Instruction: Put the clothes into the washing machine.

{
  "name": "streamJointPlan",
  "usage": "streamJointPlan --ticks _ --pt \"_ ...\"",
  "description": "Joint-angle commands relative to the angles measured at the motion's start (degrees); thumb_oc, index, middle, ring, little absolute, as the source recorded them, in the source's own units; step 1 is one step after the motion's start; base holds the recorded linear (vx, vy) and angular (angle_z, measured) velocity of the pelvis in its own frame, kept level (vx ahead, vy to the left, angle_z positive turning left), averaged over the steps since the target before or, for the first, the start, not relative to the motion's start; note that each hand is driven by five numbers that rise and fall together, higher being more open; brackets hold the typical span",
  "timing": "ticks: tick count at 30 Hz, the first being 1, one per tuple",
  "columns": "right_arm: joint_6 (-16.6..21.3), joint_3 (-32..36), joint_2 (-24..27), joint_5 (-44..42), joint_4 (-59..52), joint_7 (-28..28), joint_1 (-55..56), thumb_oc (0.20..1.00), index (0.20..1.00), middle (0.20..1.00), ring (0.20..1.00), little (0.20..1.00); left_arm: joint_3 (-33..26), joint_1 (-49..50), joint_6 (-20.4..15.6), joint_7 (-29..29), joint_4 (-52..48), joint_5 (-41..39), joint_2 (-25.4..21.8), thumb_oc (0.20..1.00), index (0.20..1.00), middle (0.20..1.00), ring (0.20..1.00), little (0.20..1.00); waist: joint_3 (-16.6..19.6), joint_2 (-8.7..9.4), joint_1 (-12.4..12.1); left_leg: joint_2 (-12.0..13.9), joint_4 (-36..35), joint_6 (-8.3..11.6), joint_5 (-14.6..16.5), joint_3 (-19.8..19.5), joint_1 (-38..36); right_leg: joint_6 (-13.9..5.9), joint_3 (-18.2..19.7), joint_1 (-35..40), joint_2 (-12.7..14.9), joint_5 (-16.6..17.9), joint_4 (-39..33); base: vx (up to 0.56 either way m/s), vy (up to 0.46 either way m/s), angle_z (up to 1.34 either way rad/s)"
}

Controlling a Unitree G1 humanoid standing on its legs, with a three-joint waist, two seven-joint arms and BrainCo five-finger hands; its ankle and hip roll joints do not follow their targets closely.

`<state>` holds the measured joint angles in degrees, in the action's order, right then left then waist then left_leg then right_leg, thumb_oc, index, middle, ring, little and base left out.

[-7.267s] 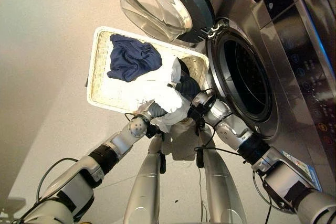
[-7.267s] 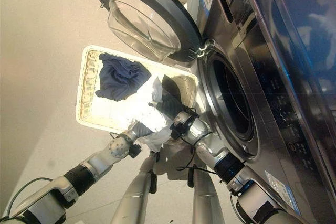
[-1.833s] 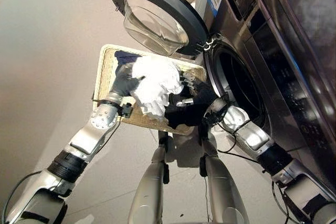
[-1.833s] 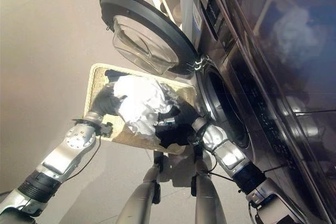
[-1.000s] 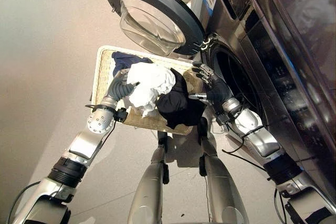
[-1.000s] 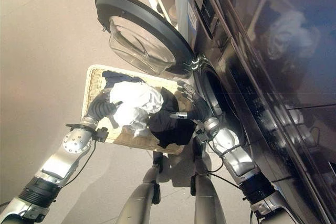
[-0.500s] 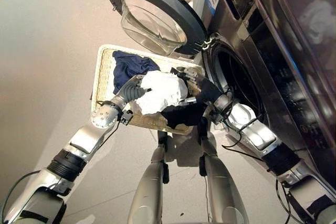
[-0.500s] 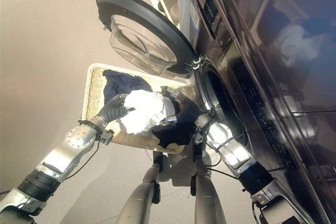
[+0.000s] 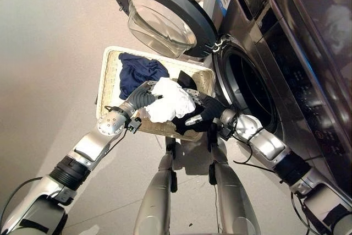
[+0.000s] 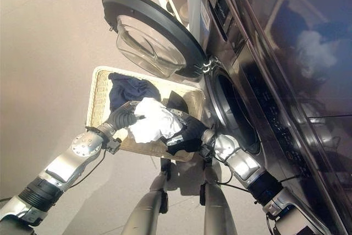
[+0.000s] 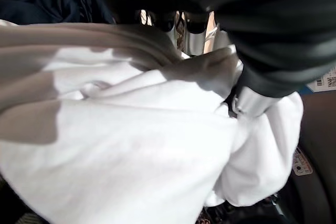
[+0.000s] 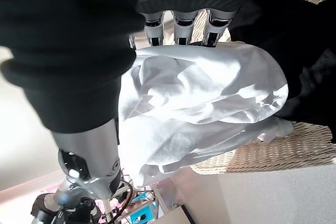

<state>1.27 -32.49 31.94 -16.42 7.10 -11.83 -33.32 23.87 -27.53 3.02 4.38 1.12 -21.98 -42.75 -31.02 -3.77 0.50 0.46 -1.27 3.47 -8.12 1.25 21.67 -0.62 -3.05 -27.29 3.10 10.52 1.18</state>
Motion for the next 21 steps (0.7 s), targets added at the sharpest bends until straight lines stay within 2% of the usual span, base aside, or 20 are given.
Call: streamJointPlan --ticks 1,6,12,14,15,21 --pt "1.57 -2.61 0.15 -1.91 -1.87 0.46 -1.85 1.0 1.0 1.0 1.0 1.0 0.3 -3.2 -6.04 4.67 -9.35 -7.88 0.81 0.2 0.2 0.2 0.2 0.2 1.23 0.88 0.45 -5.22 5.19 -2.62 -0.41 0.7 4.99 -2.53 -0.55 0.1 -0.4 -0.9 2.75 0.0 0.0 0.0" --pt "2.7 -2.44 -2.56 -4.6 -0.38 3.08 -1.6 1.0 1.0 1.0 1.0 1.0 2.76 -3.32 -5.25 7.73 -10.57 -13.26 3.55 0.2 0.2 0.2 0.2 0.2 1.23 0.74 0.65 -5.49 5.55 -2.82 -0.22 0.84 5.47 -2.42 -0.67 -0.41 -0.34 -0.77 2.9 0.0 0.0 0.0" --pt "3.33 -2.68 -6.35 -2.6 1.55 8.65 -2.08 1.0 1.0 1.0 1.0 1.0 4.92 -3.62 -4.56 10.85 -10.96 -22.04 8.15 0.2 0.2 0.2 0.2 0.2 1.23 0.75 1.15 -5.67 6.14 -2.99 0.0 1.11 6.21 -2.23 -0.23 -1.19 -0.52 -0.74 3.29 0.0 0.0 0.0" --pt "3.23 -2.69 -6.55 -2.48 1.74 8.84 -2.1 1.0 1.0 1.0 1.0 1.0 5.03 -3.62 -4.54 11.2 -11.02 -22.86 8.46 0.2 0.2 0.2 0.2 0.2 1.23 0.73 1.19 -5.68 6.12 -3.02 0.0 1.12 6.23 -2.19 -0.2 -1.23 -0.55 -0.75 3.31 0.0 0.0 0.0" --pt "2.42 -3.31 -7.87 -1.02 3.35 9.17 -2.55 1.0 1.0 1.0 1.0 1.0 5.59 -3.42 -5.4 11.74 -11.68 -25.79 10.63 0.2 0.2 0.2 0.2 0.2 1.23 0.51 1.32 -5.7 5.9 -3.1 -0.12 1.07 6.35 -1.98 0.09 -1.46 -0.76 -0.79 3.44 0.0 0.0 0.0" --pt "0.6 -4.69 -8.8 -0.18 5.32 6.84 -2.98 1.0 1.0 1.0 1.0 1.0 5.79 -4.05 -7.58 9.61 -12.18 -24.66 12.43 0.2 0.2 0.2 0.2 0.2 1.23 0.35 1.33 -6.01 5.88 -3.35 -0.23 0.24 6.44 -1.61 0.9 -1.66 -1.19 -1.05 4.03 0.0 0.0 0.0"
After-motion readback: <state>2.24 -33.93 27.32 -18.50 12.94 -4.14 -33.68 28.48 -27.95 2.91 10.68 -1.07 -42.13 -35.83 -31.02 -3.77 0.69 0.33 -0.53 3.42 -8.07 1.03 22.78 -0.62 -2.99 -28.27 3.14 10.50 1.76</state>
